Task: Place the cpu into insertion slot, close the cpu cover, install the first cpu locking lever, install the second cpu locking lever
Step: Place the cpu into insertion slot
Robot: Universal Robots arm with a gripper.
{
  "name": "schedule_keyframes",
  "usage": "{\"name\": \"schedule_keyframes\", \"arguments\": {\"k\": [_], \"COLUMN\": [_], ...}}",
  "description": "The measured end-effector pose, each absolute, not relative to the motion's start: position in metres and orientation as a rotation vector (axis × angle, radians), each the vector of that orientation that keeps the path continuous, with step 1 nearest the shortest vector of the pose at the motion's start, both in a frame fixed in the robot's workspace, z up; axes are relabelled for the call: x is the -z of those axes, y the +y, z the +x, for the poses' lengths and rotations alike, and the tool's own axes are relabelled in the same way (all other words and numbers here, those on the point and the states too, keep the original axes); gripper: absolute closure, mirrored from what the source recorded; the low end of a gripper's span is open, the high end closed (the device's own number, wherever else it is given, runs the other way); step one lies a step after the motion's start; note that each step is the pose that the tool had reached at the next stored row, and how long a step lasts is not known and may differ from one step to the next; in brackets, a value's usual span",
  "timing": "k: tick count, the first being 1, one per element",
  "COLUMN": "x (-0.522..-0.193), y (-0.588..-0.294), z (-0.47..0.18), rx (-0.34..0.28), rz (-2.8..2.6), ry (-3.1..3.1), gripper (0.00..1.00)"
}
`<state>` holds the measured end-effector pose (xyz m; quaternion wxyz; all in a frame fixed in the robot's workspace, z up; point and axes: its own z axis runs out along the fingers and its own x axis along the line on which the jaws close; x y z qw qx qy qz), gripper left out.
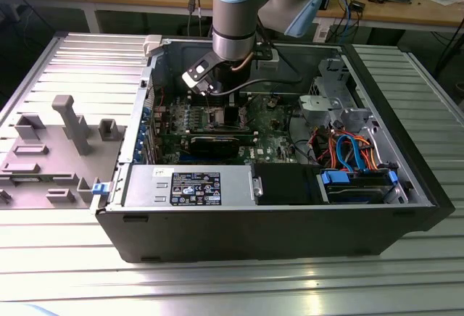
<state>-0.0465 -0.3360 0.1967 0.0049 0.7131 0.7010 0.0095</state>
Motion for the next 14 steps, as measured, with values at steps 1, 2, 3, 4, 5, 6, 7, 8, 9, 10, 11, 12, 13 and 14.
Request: {"name": "schedule_keyframes", "arguments": {"k": [1, 2, 3, 4, 5, 6, 7, 8, 9, 10, 11, 12, 13, 14], "x": [-0.1968, -0.1968, -0.1968, -0.1968, -0.1977, -0.1987, -0.1994, -0.2002, -0.2011, -0.2022, -0.2031, -0.2039, -0.2048, -0.2057], "y": [-0.3360, -0.3360, -0.3360, -0.3360, -0.3360, -0.3360, -0.3360, -0.3360, -0.3360, -0.3360, -0.3360, -0.3360, -0.3360, -0.3359], "z": [-0.0465, -0.0465, -0.0465, -0.0465, -0.0465, -0.0465, -0.0465, -0.0465, -0.0465, -0.0465, -0.0465, -0.0465, -0.0465, -0.0465], "rx": [-0.029, -0.029, -0.029, -0.029, -0.029, -0.029, -0.029, -0.029, -0.029, -0.029, -0.029, -0.029, -0.029, -0.029], "rz": [2.233, 2.233, 2.233, 2.233, 2.233, 2.233, 2.233, 2.233, 2.233, 2.233, 2.233, 2.233, 2.233, 2.233], "ry": [2.195, 2.195, 2.195, 2.195, 2.195, 2.195, 2.195, 2.195, 2.195, 2.195, 2.195, 2.195, 2.195, 2.195], "gripper": [0.38, 0.38, 0.38, 0.38, 0.38, 0.38, 0.38, 0.38, 0.38, 0.38, 0.38, 0.38, 0.38, 0.38]}}
